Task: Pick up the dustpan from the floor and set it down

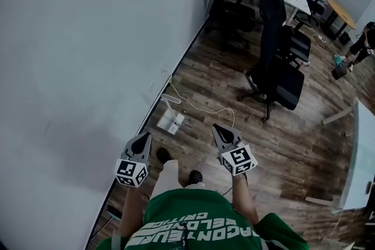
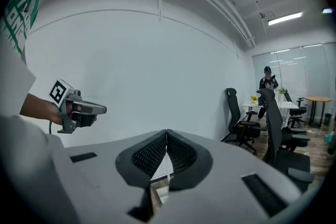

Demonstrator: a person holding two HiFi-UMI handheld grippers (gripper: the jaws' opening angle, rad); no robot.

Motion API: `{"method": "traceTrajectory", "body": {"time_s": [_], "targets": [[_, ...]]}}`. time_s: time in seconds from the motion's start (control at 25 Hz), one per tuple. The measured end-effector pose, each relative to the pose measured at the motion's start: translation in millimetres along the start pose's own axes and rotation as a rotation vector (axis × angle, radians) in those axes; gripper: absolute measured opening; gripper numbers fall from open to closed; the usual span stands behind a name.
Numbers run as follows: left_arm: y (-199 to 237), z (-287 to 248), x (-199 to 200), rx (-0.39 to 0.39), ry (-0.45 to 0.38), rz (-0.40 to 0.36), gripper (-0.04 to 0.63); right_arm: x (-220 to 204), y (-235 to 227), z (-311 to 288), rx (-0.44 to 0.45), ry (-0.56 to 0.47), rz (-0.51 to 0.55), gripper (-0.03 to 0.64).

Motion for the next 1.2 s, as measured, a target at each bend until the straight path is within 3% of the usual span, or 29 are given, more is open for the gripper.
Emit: {"method": "traceTrajectory", "body": {"time_s": [0.4, 0.6, 0.76, 1.0, 1.2], "targets": [[105, -69, -7, -0.119, 0.022, 0.061, -0.005, 24, -7, -106, -0.058, 0.042, 0.045, 0.008], [151, -81, -2, -0.169, 0.036, 0.077, -0.005, 38, 11, -163, -0.048, 0.067, 0.035, 0.008], [186, -83, -7, -0.202, 0.036, 0.143, -0.005, 35, 32, -206, -0.030, 0.110, 0.055, 0.008], [216, -89, -11, -0.264, 0.043, 0.140, -0.005, 31, 50, -247, -0.026, 0.172, 0.104, 0.008], [227, -87, -21, -0.264, 0.069, 0.157, -0.005, 14, 56, -263, -0.007, 0.221, 0.099, 0.008]]}}
Point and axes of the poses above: the fingertips, and each gripper's own axes: z backward along the fingers, y to its left, x out of its top, the point moved 3 cm from there along z, backward along the fingers, and after that the axes turned 12 degrees about -x, right-handed, at the moved point
